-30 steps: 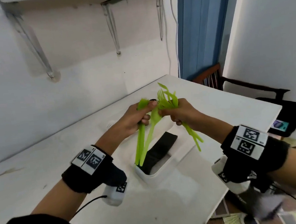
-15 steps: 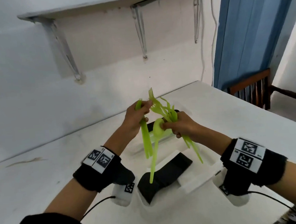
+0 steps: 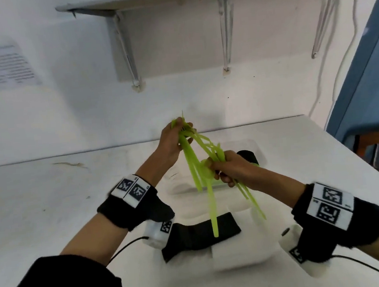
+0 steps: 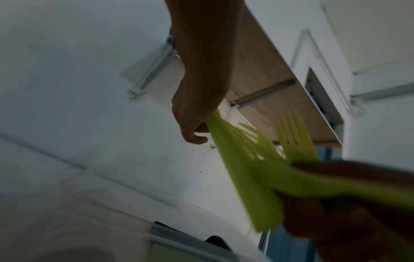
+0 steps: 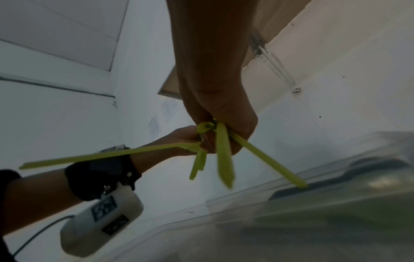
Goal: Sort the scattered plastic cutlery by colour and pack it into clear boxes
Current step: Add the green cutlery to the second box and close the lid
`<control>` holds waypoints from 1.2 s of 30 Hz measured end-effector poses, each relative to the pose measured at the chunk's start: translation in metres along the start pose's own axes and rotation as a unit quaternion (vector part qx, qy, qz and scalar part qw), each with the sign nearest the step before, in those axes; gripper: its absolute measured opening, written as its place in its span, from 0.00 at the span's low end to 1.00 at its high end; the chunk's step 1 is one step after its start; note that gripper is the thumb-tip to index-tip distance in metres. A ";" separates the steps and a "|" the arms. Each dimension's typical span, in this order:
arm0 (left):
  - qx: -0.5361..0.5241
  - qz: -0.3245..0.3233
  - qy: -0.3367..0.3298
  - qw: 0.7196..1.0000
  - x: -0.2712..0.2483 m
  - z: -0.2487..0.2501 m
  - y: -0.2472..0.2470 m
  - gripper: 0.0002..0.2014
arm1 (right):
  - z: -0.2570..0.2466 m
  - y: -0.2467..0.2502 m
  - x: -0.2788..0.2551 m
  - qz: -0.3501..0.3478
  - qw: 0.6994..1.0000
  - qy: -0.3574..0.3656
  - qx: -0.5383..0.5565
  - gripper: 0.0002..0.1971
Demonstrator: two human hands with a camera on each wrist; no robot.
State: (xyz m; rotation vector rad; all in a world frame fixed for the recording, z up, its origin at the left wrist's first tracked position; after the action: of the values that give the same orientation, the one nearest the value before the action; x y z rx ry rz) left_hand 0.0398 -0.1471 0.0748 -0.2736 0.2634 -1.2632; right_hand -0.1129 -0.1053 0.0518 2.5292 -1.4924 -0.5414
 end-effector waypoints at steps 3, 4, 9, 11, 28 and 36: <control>-0.161 0.045 0.026 0.986 0.002 0.006 0.007 0.12 | 0.003 0.010 0.001 -0.011 0.999 0.010 -0.039 0.09; -0.192 0.059 0.027 0.979 0.001 0.008 0.010 0.13 | 0.004 0.014 0.001 -0.011 0.998 0.012 -0.056 0.10; -0.220 0.097 -0.001 0.971 0.000 0.019 0.035 0.12 | 0.004 0.042 0.005 0.025 0.992 0.022 -0.121 0.08; -0.198 0.092 0.011 0.976 -0.001 0.020 0.043 0.12 | 0.003 0.058 0.009 0.058 0.989 0.027 -0.131 0.11; 0.238 -0.175 0.164 0.941 -0.015 -0.024 -0.003 0.08 | 0.036 0.107 0.047 0.169 0.956 -0.001 -0.241 0.08; 0.568 -0.279 -0.056 0.772 0.006 -0.042 -0.039 0.10 | 0.038 0.115 0.044 0.144 0.977 0.033 -0.152 0.03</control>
State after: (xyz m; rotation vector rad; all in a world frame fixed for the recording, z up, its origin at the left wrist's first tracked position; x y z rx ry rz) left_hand -0.0076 -0.1665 0.0484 0.6784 -0.7617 -1.7601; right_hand -0.2016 -0.1979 0.0427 2.0397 -1.5787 -0.5825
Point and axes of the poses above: each hand's wrist, its own x-axis towards the middle knuckle, its own y-axis out of the back of the hand, z = x × y, the point moved 5 cm from there along x, towards the middle knuckle, and after that the axes turned 3 degrees about -y, right-handed, at the moved point
